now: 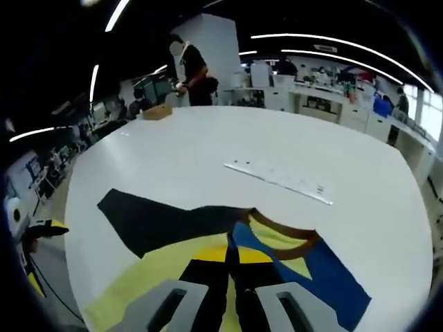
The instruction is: Fold the garment on the visible template until the final outline fits inside the template.
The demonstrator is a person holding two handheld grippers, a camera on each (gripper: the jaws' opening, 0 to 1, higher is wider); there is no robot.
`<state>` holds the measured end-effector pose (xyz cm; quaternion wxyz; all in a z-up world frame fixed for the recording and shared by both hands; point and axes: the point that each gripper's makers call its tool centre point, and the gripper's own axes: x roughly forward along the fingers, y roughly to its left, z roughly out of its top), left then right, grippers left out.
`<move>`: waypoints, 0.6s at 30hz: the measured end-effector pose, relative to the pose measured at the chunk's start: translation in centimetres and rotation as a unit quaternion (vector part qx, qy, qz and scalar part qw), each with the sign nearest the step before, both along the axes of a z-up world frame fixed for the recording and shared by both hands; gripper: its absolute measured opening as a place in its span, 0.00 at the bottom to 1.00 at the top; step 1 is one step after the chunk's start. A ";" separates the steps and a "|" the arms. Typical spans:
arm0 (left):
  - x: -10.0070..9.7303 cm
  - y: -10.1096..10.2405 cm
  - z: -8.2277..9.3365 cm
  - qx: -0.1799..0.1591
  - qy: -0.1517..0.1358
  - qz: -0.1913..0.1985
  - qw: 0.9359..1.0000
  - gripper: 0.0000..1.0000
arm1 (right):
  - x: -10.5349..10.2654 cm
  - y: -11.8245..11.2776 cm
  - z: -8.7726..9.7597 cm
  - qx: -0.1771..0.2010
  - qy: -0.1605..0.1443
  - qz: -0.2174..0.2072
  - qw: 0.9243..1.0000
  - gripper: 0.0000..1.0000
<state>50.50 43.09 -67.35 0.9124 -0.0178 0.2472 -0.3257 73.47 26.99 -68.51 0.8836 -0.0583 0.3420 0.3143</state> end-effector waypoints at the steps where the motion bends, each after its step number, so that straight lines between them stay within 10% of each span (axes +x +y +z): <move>1: 0.0 0.0 0.0 0.000 0.000 0.001 1.000 0.99 | -0.1 0.3 0.0 0.000 0.000 0.003 1.000 0.00; 18: -0.2 1.0 -0.1 -0.002 -0.001 0.014 1.000 0.99 | -1.8 5.3 0.6 -0.009 -0.020 0.072 0.997 0.00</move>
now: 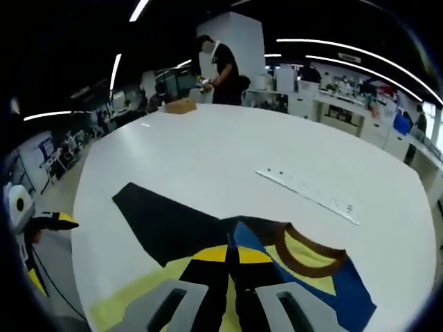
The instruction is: Fold the garment on the visible template until the final outline fits inside the template.
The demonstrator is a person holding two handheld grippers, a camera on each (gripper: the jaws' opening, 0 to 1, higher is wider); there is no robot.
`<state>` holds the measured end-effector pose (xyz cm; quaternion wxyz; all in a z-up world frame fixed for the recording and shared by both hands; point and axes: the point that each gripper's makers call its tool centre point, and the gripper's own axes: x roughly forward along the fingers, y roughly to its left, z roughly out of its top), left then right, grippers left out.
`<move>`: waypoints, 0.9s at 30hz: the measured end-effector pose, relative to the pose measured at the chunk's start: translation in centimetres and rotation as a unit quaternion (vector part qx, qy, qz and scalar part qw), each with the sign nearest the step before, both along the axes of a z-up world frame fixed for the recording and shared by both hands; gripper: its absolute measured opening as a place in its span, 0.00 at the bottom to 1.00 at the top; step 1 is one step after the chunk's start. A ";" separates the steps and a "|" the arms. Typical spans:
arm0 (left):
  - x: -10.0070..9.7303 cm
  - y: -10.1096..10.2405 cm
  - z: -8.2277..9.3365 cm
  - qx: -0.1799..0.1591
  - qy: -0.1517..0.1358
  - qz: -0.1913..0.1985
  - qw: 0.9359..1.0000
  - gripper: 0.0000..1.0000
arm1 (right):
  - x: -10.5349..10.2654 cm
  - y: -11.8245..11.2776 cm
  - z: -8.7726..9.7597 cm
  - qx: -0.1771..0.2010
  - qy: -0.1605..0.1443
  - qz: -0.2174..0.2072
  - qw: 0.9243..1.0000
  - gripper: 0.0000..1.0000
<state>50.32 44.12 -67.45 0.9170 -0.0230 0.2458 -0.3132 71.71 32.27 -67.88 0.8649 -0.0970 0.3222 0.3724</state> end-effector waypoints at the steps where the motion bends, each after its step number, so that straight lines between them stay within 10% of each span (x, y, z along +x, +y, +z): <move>1: 0.0 0.0 0.0 0.001 0.000 0.000 1.000 0.99 | 0.2 0.3 0.0 -0.002 -0.001 0.004 1.000 0.00; 17: -0.4 -0.3 0.1 0.003 -0.001 -0.001 1.000 0.99 | -4.1 2.6 -2.5 -0.041 -0.018 0.050 0.998 0.00; 27: -0.6 -0.4 0.2 0.002 -0.002 -0.002 1.000 0.99 | -5.6 3.3 -7.1 -0.030 0.035 0.024 0.999 0.00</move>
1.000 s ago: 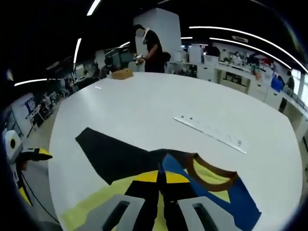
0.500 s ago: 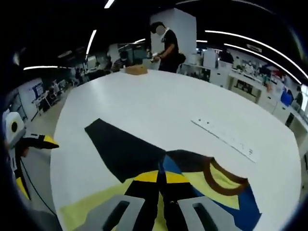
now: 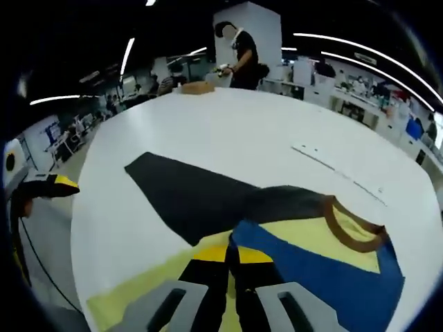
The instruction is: Fold the garment on the visible template until the final outline fits inside the template.
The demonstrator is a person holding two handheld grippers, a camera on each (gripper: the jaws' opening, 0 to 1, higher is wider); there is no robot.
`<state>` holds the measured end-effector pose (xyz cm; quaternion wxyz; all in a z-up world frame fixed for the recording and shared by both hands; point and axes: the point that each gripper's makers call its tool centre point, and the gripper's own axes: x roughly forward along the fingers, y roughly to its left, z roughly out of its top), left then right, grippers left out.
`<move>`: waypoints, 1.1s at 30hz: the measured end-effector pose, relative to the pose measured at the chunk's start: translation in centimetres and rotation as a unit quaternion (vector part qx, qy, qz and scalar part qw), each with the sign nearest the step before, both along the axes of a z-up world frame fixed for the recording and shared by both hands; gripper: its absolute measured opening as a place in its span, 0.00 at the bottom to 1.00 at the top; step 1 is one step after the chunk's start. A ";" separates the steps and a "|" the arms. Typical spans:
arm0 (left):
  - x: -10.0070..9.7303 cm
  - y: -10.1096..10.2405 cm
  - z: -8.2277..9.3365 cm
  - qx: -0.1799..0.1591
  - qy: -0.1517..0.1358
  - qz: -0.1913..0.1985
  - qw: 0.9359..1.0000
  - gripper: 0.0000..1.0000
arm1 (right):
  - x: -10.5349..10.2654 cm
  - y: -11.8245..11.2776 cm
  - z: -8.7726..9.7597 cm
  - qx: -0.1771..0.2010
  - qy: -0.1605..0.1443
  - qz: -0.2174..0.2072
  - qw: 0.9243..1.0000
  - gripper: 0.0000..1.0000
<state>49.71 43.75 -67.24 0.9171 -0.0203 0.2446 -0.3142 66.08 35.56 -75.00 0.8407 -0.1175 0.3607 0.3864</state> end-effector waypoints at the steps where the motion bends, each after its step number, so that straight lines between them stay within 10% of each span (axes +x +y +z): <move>1: 0.0 0.0 0.0 0.000 -0.001 0.000 1.000 0.99 | -0.1 0.1 -0.5 0.001 0.006 0.000 1.000 0.00; 11: 0.2 0.0 0.0 0.000 0.000 -0.002 1.000 0.99 | -3.1 1.4 -2.2 0.027 0.065 0.012 0.997 0.01; 33: 0.3 -0.3 0.4 0.000 -0.010 -0.006 1.000 0.99 | -1.2 -2.1 1.8 0.053 0.024 0.005 0.998 0.64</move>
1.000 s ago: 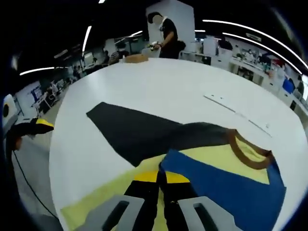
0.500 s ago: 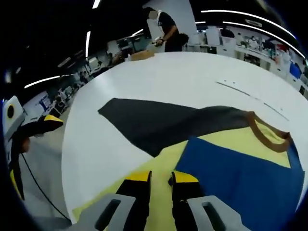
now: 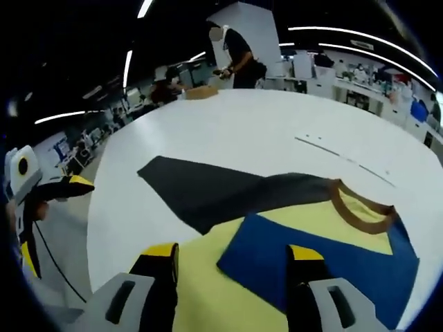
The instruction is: Fold the garment on the visible template until the final outline fits inside the template.
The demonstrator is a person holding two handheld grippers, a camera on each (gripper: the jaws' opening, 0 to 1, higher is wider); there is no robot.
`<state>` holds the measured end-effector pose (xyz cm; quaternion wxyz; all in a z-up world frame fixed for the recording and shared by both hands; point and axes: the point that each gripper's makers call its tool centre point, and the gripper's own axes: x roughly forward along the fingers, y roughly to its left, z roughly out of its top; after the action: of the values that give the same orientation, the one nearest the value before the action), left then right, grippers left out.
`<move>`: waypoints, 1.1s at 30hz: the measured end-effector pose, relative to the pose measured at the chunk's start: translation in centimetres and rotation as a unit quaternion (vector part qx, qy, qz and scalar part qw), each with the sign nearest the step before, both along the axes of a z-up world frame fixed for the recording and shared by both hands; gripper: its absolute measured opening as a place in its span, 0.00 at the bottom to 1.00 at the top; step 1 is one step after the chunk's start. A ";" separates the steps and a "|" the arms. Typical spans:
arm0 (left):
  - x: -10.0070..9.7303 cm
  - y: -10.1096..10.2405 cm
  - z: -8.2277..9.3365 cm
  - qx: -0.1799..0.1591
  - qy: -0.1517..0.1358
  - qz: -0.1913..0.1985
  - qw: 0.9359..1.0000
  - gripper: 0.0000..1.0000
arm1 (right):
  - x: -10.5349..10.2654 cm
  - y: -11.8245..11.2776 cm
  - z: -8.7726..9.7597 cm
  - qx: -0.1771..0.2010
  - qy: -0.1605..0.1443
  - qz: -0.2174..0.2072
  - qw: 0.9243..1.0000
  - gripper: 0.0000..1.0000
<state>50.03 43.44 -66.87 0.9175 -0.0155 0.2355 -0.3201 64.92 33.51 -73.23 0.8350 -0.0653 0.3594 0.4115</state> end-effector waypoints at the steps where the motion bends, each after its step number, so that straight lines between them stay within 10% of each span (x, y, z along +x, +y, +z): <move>1: 0.0 0.0 0.0 0.001 0.000 0.000 1.000 0.99 | 0.3 -0.5 0.2 0.002 -0.002 -0.004 1.000 0.65; 17: 0.7 -0.8 0.4 0.002 -0.010 -0.006 1.000 0.99 | 1.9 -10.3 1.1 0.010 0.010 -0.075 0.997 0.72; 33: 0.7 -1.2 0.4 0.006 -0.005 -0.013 1.000 0.99 | 2.5 -22.2 1.1 -0.006 -0.008 -0.162 0.987 0.51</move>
<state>50.71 42.22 -66.50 0.9145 -0.0050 0.2327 -0.3308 67.43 11.34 -72.15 0.8929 -0.0145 0.3615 0.2678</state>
